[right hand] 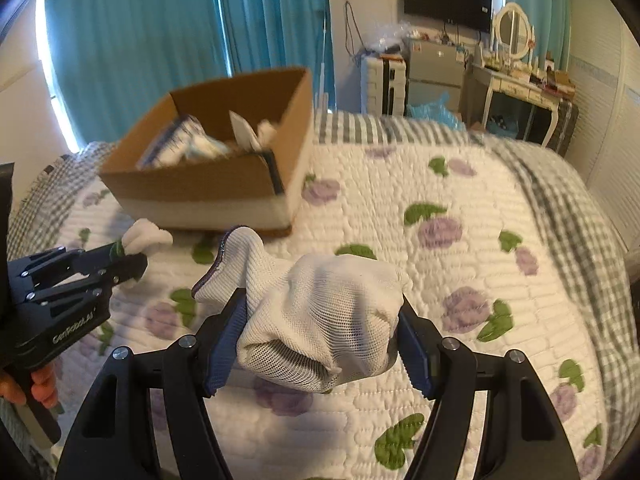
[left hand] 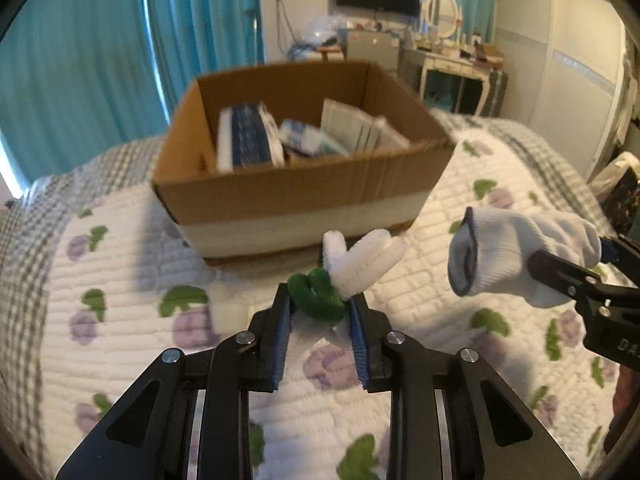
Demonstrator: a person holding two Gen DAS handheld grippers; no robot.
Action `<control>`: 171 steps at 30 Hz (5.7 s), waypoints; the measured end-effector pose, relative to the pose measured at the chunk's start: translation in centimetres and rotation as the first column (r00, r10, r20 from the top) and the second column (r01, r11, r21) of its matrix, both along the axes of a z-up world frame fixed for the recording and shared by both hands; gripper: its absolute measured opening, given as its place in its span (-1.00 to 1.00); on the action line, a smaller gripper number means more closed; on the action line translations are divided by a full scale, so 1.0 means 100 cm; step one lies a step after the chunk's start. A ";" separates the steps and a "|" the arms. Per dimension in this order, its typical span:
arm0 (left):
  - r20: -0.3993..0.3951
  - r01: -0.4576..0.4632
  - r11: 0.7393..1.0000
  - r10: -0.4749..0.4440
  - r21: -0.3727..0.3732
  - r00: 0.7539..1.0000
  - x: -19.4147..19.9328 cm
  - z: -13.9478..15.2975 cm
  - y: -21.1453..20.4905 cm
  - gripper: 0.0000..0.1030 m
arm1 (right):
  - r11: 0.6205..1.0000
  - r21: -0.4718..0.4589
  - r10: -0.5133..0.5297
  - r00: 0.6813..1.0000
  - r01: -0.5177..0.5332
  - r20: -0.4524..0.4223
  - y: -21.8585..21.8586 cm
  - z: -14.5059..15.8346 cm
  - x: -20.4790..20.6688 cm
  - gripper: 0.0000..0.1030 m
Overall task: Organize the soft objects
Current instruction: 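Grasp the white bunny-shaped item with green ribbon with the left tool, then carry the sock with the right tool while the left tool carries the bunny item into the box, then grasp the small white cup-shaped item with the left tool, then carry the white cup-shaped item into the box and open the left tool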
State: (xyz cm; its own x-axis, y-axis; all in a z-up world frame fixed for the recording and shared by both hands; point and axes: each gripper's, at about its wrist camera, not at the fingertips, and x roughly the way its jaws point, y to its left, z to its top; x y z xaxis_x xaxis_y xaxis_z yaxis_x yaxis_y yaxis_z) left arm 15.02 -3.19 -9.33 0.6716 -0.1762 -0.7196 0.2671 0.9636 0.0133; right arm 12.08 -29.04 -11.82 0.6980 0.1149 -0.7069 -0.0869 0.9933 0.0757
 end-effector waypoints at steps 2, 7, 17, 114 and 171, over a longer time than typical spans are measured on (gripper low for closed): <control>0.028 -0.003 1.000 0.003 -0.008 1.000 -0.010 0.020 0.005 -0.49 | 1.000 -0.017 -0.005 1.000 0.005 0.029 0.004 0.017 -0.009 0.34; 0.074 -0.019 0.999 0.022 -0.039 0.997 -0.018 0.062 0.013 -0.48 | 1.000 -0.027 0.000 0.995 0.003 0.099 0.011 0.057 -0.031 0.34; 0.138 -0.027 0.999 0.030 -0.021 0.990 -0.019 0.115 0.020 -0.48 | 0.999 -0.035 0.043 0.974 -0.036 0.223 0.023 0.128 -0.050 0.34; -0.054 -0.252 0.966 0.249 -0.055 0.967 0.064 -0.084 0.057 0.71 | 0.993 -0.113 0.041 0.998 -0.036 0.043 0.066 -0.035 0.065 1.00; 0.161 0.033 0.999 -0.026 -0.042 0.987 0.097 0.075 -0.016 -0.49 | 0.998 -0.060 -0.004 0.951 0.023 0.308 0.033 0.131 0.050 1.00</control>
